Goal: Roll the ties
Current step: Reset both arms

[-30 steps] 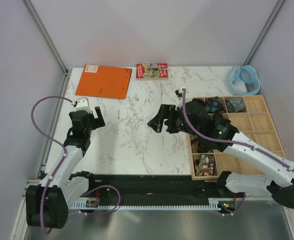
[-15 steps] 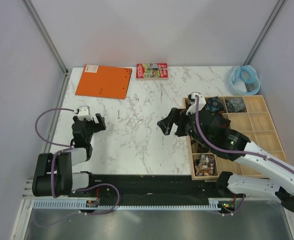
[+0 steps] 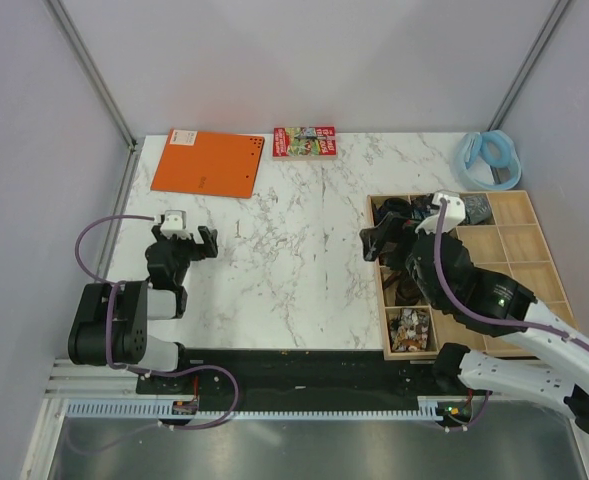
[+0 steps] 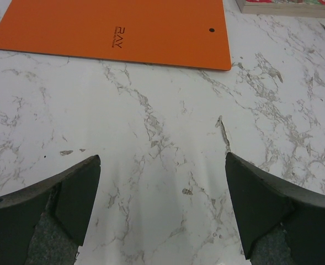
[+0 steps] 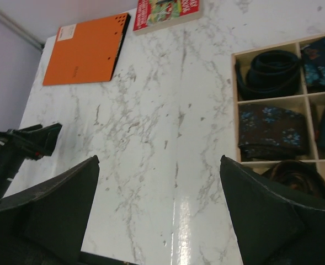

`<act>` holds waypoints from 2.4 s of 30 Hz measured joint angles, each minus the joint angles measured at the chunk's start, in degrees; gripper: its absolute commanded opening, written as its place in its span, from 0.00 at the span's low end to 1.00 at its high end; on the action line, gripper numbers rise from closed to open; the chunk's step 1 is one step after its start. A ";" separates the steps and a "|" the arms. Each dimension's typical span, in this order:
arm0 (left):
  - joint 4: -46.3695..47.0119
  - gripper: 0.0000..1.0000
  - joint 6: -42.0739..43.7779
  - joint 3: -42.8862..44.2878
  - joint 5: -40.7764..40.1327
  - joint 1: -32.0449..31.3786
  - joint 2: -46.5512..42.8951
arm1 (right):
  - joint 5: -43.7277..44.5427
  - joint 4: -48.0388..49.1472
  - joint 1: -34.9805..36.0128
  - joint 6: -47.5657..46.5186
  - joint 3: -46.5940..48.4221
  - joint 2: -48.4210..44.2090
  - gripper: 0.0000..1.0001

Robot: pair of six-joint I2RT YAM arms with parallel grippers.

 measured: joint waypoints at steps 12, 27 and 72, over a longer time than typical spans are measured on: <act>0.70 1.00 0.09 0.00 0.20 0.00 0.00 | 15.21 -6.25 -0.02 4.57 0.68 -5.51 0.98; 0.70 1.00 0.09 0.00 0.20 0.00 0.00 | 15.08 -8.85 -0.02 9.42 0.68 -3.10 0.98; 0.70 1.00 0.11 0.00 0.20 0.00 0.00 | 15.13 -9.57 -0.02 10.12 0.66 -4.63 0.98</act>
